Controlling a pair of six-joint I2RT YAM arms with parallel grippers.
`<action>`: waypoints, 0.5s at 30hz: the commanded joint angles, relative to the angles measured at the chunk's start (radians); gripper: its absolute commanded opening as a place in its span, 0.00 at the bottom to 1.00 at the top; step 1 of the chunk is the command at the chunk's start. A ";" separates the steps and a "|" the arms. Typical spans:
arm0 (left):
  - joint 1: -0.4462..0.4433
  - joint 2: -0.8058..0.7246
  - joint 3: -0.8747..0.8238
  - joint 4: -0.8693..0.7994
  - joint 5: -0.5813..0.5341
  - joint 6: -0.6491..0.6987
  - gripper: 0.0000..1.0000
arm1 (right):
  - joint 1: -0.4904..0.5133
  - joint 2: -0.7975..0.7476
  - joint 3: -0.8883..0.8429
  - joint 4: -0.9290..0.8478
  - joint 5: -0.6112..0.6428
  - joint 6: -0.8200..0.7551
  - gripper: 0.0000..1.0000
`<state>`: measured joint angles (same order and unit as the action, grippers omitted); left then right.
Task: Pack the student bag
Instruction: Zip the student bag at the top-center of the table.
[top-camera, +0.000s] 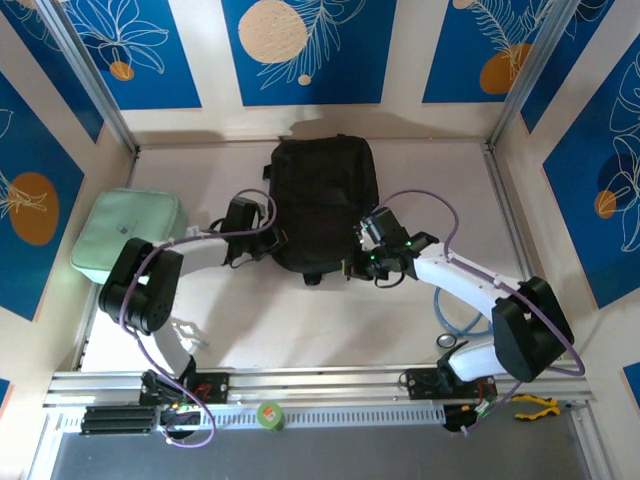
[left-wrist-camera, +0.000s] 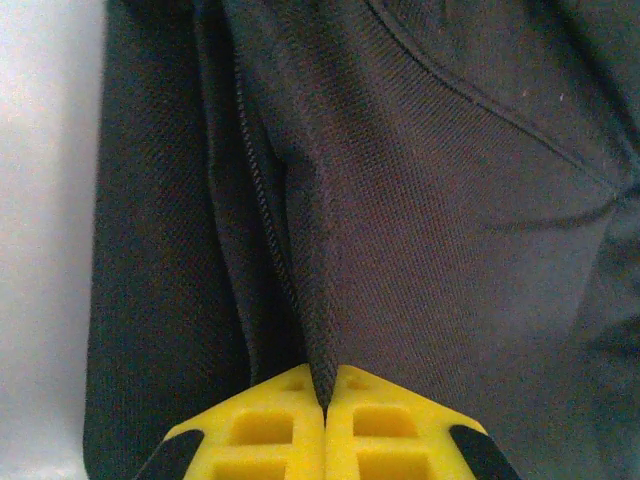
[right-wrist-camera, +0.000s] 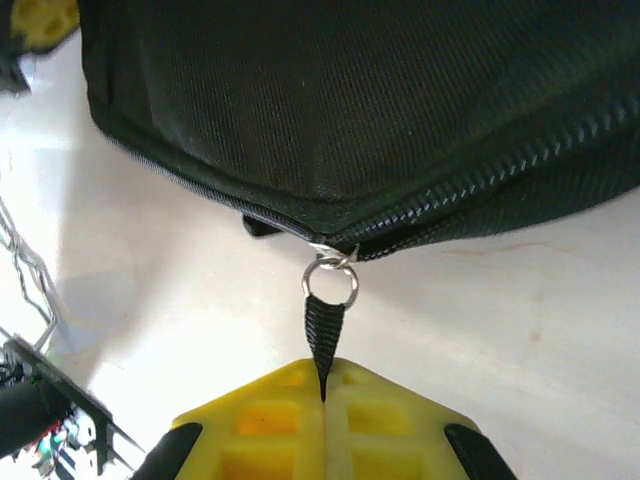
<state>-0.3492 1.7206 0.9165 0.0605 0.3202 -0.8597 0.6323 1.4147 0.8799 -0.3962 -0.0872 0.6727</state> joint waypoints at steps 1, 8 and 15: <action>0.061 -0.080 0.018 -0.064 -0.111 0.090 0.12 | 0.052 0.045 0.056 0.026 -0.084 -0.025 0.00; 0.094 -0.326 -0.088 -0.189 -0.183 0.072 0.48 | 0.118 0.178 0.214 0.108 -0.115 -0.016 0.00; 0.050 -0.456 -0.207 -0.198 -0.093 -0.066 0.60 | 0.159 0.261 0.324 0.109 -0.158 -0.041 0.00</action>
<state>-0.2676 1.2778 0.7506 -0.0971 0.1837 -0.8616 0.7746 1.6642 1.1614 -0.3088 -0.1841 0.6586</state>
